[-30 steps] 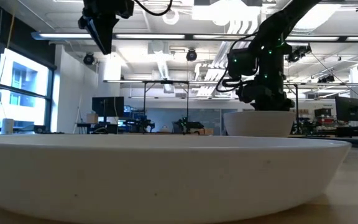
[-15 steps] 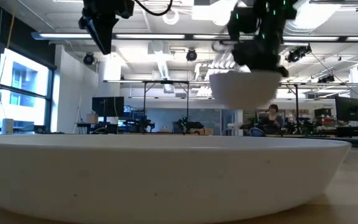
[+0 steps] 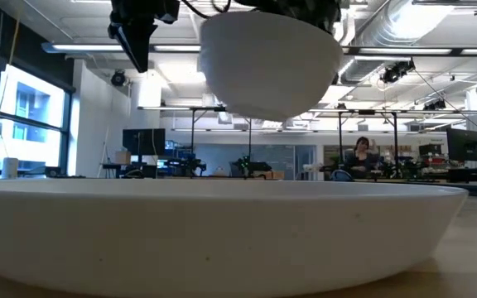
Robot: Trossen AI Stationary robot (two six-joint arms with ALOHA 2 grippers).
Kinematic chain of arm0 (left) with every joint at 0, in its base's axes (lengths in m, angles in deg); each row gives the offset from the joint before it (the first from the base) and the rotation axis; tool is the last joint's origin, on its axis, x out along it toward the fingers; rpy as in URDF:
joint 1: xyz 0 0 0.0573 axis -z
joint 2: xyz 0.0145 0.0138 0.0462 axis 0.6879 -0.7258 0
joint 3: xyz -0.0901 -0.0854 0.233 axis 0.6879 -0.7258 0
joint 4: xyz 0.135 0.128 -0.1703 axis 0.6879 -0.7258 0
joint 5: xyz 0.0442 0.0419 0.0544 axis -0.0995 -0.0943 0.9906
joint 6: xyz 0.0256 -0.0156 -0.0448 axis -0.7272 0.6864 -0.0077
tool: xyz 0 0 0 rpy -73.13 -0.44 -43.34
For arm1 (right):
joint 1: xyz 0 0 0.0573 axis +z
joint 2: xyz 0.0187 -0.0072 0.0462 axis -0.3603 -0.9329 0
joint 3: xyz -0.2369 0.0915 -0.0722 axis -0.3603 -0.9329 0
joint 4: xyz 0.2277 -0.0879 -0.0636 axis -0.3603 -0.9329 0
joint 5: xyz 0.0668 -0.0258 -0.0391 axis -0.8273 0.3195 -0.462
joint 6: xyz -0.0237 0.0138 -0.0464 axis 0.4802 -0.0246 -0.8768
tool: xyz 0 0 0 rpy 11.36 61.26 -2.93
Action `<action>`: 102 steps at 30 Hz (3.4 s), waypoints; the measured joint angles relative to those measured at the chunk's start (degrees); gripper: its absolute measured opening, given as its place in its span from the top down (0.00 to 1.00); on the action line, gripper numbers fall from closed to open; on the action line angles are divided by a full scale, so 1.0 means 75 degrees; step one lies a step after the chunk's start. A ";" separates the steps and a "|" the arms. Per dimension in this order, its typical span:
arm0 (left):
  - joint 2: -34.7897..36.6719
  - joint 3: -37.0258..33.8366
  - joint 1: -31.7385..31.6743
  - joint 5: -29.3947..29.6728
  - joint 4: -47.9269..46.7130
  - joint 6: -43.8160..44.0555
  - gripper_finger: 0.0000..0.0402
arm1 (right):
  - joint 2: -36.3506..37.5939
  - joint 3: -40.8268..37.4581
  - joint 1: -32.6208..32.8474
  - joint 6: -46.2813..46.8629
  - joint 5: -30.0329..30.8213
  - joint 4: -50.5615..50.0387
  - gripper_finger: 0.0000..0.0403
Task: Set table place
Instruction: Put the white bowl on the white plate, then adjust the blue spoon
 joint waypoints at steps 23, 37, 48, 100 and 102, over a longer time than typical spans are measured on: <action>0.0000 0.0003 0.0000 -0.0403 -0.0325 -0.0542 0.77 | -0.3227 0.2609 0.2078 0.1046 0.0009 -0.0416 1.00; 0.0000 0.0006 0.0000 -0.0435 -0.0326 -0.0541 0.77 | -0.3303 0.2615 0.1945 0.0521 0.0199 -0.0453 1.00; -0.0003 0.0006 0.0000 -0.0534 -0.0290 -0.0536 0.77 | -0.3303 0.3331 0.1905 -0.0083 0.0381 -0.0941 0.81; 0.0003 0.0006 0.0000 -0.0537 0.0216 -0.0725 0.77 | 0.0618 -0.4482 0.0906 0.1983 0.0233 0.3775 1.00; 0.0003 0.0006 0.0000 -0.0537 0.0242 -0.0715 0.77 | 0.0471 -0.4482 0.0893 0.1874 0.0121 0.3979 1.00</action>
